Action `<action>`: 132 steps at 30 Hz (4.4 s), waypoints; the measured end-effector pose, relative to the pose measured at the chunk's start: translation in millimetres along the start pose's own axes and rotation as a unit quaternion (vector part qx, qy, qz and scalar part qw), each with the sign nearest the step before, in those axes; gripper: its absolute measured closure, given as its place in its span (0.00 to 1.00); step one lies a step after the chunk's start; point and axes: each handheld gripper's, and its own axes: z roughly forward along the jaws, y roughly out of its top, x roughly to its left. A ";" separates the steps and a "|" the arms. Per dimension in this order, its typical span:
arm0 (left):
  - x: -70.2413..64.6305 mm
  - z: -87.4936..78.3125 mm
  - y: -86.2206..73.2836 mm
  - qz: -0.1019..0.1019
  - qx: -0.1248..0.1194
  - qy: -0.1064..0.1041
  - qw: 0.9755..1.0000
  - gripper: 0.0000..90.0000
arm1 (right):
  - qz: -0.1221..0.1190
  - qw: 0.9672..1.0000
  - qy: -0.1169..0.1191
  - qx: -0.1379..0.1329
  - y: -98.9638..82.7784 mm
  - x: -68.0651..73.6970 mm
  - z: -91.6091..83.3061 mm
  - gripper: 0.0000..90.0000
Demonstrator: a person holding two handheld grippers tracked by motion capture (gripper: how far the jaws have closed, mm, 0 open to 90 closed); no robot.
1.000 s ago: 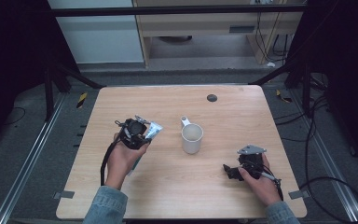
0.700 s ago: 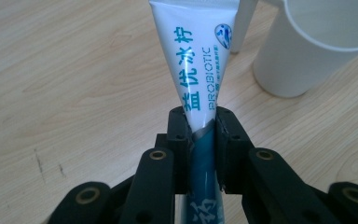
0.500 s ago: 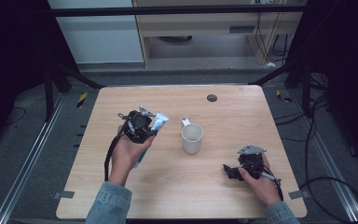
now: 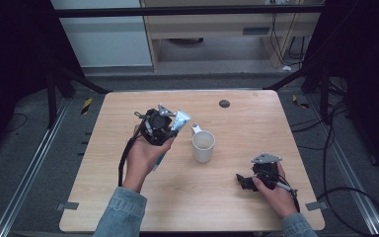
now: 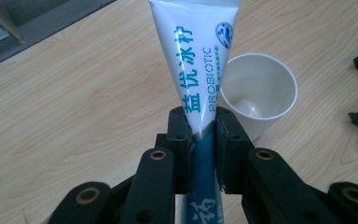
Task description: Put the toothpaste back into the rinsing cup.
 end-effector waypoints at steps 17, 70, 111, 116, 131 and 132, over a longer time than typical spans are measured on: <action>-17.9 2.7 28.0 0.020 -0.038 -0.014 0.999 0.86 | -0.002 1.000 -0.001 0.000 -0.1 -0.2 0.1 0.00; -32.4 25.6 85.5 0.037 -0.097 -0.008 0.995 0.86 | -0.004 1.000 0.001 0.002 0.0 -0.4 -0.2 0.00; -67.3 27.0 83.2 0.006 -0.233 0.042 0.971 0.86 | -0.004 1.000 0.001 0.001 -0.1 -0.3 0.0 0.00; -67.2 32.7 77.4 -0.001 -0.240 0.033 0.970 0.86 | -0.005 1.000 0.001 0.002 -0.1 -0.4 -0.1 0.00; -61.8 65.7 50.5 -0.021 -0.249 0.031 0.968 0.86 | -0.003 1.000 0.000 0.000 0.1 -0.3 -0.1 0.00; -62.0 66.3 49.2 -0.020 -0.250 0.032 0.968 0.86 | -0.003 1.000 0.000 0.000 0.1 -0.3 -0.1 0.00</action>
